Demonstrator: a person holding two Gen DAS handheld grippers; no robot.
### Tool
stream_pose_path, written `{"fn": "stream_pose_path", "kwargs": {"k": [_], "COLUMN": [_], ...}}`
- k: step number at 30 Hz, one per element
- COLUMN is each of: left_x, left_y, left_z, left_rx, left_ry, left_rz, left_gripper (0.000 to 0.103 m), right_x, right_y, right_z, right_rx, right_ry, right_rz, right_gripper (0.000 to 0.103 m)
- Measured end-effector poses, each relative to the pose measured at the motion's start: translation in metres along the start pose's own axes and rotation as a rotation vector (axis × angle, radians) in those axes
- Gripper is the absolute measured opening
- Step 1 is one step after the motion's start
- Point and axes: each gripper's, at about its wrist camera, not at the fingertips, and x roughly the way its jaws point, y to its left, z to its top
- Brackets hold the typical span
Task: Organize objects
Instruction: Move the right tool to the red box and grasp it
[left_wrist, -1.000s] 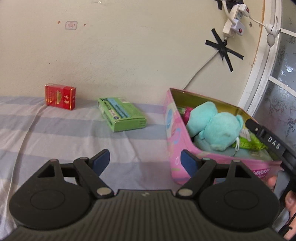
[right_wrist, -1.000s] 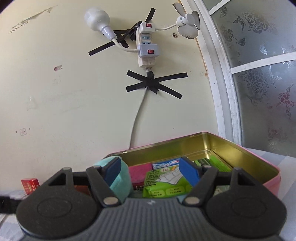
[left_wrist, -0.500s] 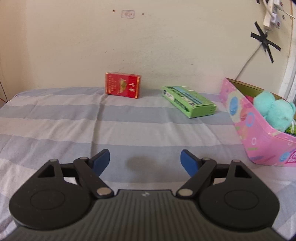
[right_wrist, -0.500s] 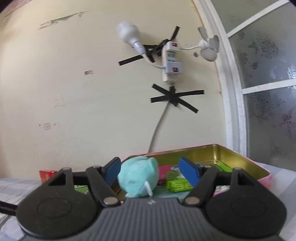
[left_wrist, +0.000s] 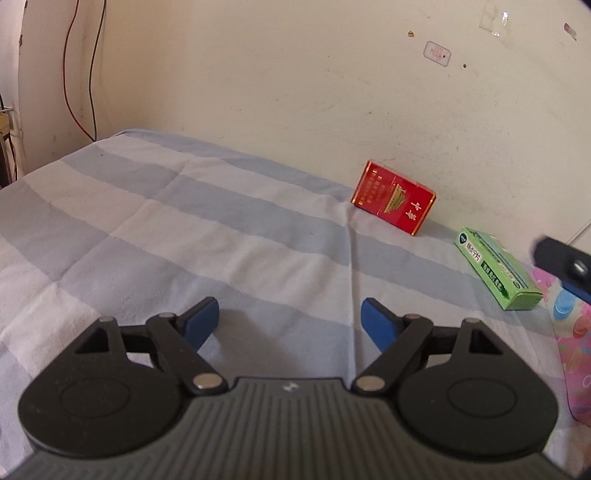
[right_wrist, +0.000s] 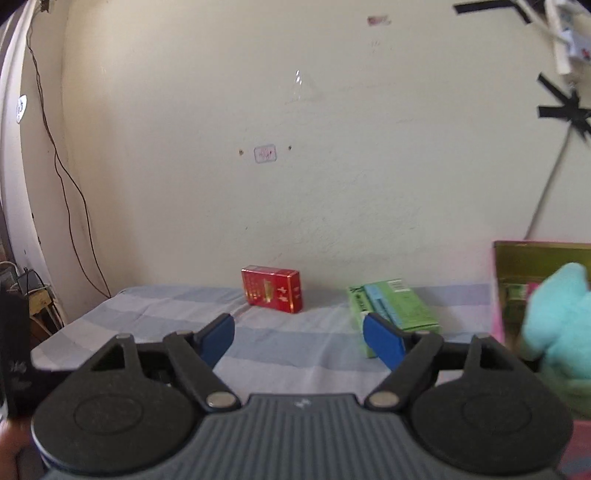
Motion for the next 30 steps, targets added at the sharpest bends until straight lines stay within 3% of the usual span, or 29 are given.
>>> {"fn": "stream_pose_path", "kwargs": {"k": [2, 7, 12, 13, 15, 16, 17, 18, 22, 25, 27, 30], "left_x": [0.001, 0.007, 0.008, 0.007, 0.007, 0.007, 0.007, 0.007, 0.006, 0.000, -0.008, -0.021], "left_y": [0.001, 0.007, 0.015, 0.016, 0.017, 0.018, 0.019, 0.019, 0.023, 0.030, 0.030, 0.011], "left_z": [0.001, 0.008, 0.013, 0.013, 0.014, 0.014, 0.015, 0.014, 0.015, 0.018, 0.019, 0.015], "left_rx": [0.004, -0.034, -0.106, -0.118, -0.134, -0.140, -0.147, -0.152, -0.173, -0.207, -0.192, -0.079], "left_ry": [0.000, 0.012, 0.026, 0.028, 0.032, 0.034, 0.035, 0.035, 0.031, 0.003, -0.031, -0.066], "left_rz": [-0.001, -0.020, -0.056, -0.061, -0.068, -0.071, -0.075, -0.077, -0.088, -0.136, -0.184, -0.311], "left_gripper": [0.086, 0.091, 0.093, 0.093, 0.093, 0.093, 0.093, 0.093, 0.093, 0.093, 0.093, 0.093], "right_x": [0.042, 0.134, 0.191, 0.197, 0.205, 0.207, 0.206, 0.202, 0.166, 0.120, 0.080, 0.016], "right_y": [0.008, 0.028, 0.039, 0.038, 0.036, 0.033, 0.031, 0.029, 0.016, 0.008, 0.000, -0.023], "right_z": [0.010, 0.024, 0.025, 0.025, 0.025, 0.024, 0.022, 0.020, 0.009, -0.005, -0.018, -0.045], "right_rx": [-0.016, -0.171, -0.318, -0.314, -0.291, -0.264, -0.233, -0.200, -0.006, 0.054, 0.062, 0.101], "right_ry": [0.049, 0.125, 0.172, 0.169, 0.188, 0.207, 0.213, 0.213, 0.241, 0.273, 0.296, 0.361], "right_rz": [0.003, -0.087, -0.107, -0.091, -0.050, -0.035, -0.024, -0.010, 0.067, 0.139, 0.191, 0.273], "right_gripper": [0.085, 0.092, 0.094, 0.089, 0.065, 0.038, 0.025, 0.023, 0.023, 0.023, 0.023, 0.023]}}
